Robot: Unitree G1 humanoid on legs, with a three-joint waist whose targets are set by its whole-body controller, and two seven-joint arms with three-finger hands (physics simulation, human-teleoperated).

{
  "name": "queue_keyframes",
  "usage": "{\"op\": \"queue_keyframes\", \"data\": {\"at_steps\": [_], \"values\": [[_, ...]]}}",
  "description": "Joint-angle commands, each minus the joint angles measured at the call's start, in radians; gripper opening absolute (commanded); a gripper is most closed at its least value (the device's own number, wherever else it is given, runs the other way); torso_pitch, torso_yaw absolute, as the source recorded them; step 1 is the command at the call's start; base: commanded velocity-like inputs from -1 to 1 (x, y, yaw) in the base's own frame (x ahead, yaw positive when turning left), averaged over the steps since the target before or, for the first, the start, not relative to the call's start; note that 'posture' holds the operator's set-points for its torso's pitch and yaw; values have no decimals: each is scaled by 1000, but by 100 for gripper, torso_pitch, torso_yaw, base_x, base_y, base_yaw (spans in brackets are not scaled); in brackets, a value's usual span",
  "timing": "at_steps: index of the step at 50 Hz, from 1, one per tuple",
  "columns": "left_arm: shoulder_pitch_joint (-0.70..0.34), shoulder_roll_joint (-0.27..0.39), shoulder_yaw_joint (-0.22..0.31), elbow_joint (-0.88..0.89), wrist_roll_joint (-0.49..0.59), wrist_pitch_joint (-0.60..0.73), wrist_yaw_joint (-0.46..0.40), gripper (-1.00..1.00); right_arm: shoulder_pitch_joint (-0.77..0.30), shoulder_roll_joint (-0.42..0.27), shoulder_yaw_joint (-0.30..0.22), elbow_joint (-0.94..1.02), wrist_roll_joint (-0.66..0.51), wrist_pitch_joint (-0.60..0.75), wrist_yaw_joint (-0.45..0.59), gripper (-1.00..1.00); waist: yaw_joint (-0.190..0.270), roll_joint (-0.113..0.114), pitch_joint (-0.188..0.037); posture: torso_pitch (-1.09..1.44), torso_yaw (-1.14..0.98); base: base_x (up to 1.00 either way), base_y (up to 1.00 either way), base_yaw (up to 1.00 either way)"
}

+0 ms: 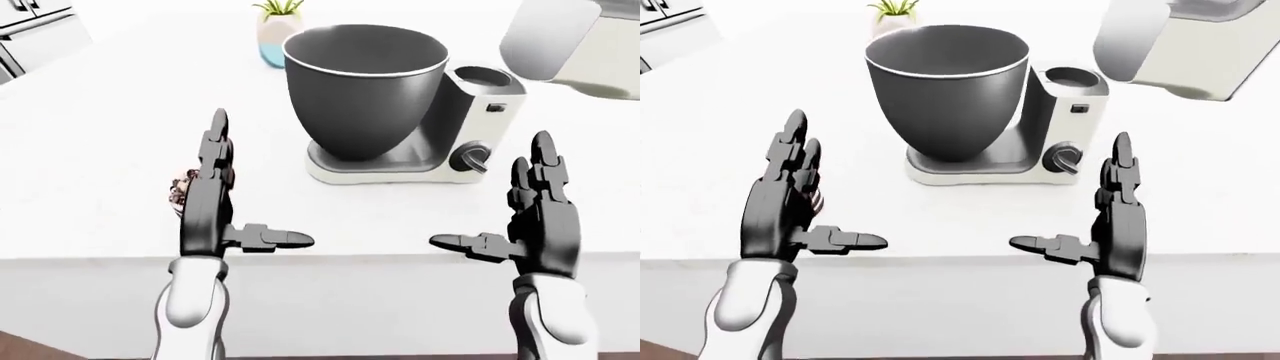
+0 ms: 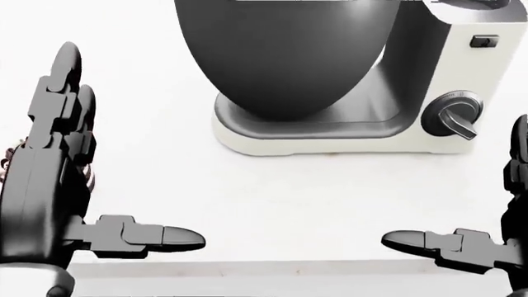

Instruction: Place the cake in the stand mixer bowl.

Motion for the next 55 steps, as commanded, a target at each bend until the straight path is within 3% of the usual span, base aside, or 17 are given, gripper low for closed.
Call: {"op": "queue_keyframes", "data": {"at_steps": [1, 3, 5, 9, 16, 24, 27, 33, 44, 55], "values": [[-13, 4, 6, -27, 3, -23, 6, 100, -11, -2, 1, -33, 1, -27, -5, 100, 1, 7, -18, 0, 0, 0, 0, 0], [-12, 4, 6, -25, 3, -25, 6, 100, -5, -1, -5, -37, 5, -34, -4, 100, 3, -7, -15, 0, 0, 0, 0, 0], [-12, 4, 7, -28, 2, -24, 6, 100, -5, -1, -5, -38, 3, -34, -5, 100, 5, -11, -29, 0, 0, 0, 0, 0], [-11, 4, 8, -30, 2, -22, 6, 100, -4, 0, -6, -38, 4, -35, -6, 100, 10, -21, -34, 0, 0, 0, 0, 0], [-26, 8, 11, -59, 4, 8, 2, 100, -6, 1, -1, -30, 4, -44, -8, 100, 14, -24, -39, 0, 0, 0, 0, 0], [-93, 35, 60, -132, -3, 104, -10, 100, 2, 2, -11, -25, 7, -55, -10, 100, 15, -23, -35, 0, 0, 0, 0, 0], [-132, 42, 54, -177, 5, 167, -12, 100, 5, 2, -15, -24, 10, -61, -10, 100, 15, -22, -34, 0, 0, 0, 0, 0], [-218, 93, 121, -224, 0, 256, -32, 100, 9, 3, -19, -16, 15, -73, -11, 100, 15, -22, -29, 0, 0, 0, 0, 0], [-166, 173, 257, -237, -30, 227, -64, 100, 15, 4, -28, -23, 21, -77, -7, 100, 13, -15, -25, 0, 0, 0, 0, 0], [-80, 163, 291, -112, -37, 78, -61, 100, 15, 5, -27, -36, 17, -70, -6, 100, 17, -14, -28, 0, 0, 0, 0, 0]]}}
